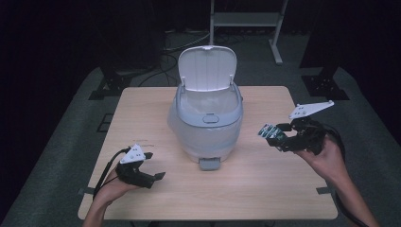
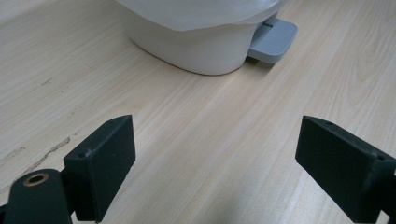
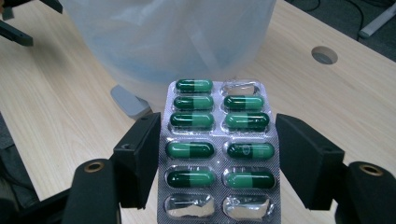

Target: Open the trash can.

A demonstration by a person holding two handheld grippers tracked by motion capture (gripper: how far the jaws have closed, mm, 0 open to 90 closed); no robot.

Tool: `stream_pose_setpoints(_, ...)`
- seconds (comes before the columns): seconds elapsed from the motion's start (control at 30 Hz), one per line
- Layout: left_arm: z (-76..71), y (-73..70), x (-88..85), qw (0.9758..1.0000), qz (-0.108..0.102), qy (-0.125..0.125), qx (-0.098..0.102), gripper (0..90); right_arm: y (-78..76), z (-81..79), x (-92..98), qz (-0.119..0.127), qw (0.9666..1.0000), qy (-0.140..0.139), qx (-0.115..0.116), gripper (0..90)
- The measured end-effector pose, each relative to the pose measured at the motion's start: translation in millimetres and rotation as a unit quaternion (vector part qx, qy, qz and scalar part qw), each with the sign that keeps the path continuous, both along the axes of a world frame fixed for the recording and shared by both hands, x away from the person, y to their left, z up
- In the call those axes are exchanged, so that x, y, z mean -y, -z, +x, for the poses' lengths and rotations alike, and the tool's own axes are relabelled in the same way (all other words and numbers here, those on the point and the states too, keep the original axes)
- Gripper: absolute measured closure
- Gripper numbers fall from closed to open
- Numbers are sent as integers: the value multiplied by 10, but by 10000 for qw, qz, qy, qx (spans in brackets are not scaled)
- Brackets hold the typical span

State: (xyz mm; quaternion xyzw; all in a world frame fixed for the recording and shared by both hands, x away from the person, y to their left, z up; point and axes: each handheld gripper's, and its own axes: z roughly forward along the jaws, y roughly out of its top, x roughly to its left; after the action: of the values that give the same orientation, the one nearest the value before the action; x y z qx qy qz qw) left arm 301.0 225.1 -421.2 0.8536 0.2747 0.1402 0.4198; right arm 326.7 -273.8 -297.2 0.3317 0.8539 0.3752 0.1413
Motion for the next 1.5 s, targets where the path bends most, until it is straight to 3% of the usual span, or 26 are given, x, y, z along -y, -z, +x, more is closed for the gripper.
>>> stream_pose_setpoints(0.37,-2,-7,-11,10000,4,-28,-4,106,-199,64,-65,70,9999,-74,62,325)
stream_pose_setpoints(0.63,-4,-15,-20,10000,-9,-8,-9,106,-330,90,-111,-43,9999,-104,102,325)
stream_pose_setpoints(1.17,-15,-43,-12,10000,-40,-3,36,104,-653,176,-100,157,9997,-72,162,325)
stream_pose_setpoints(1.5,-13,-38,-20,10000,-21,-10,7,103,-824,244,-199,231,9994,-192,172,325)
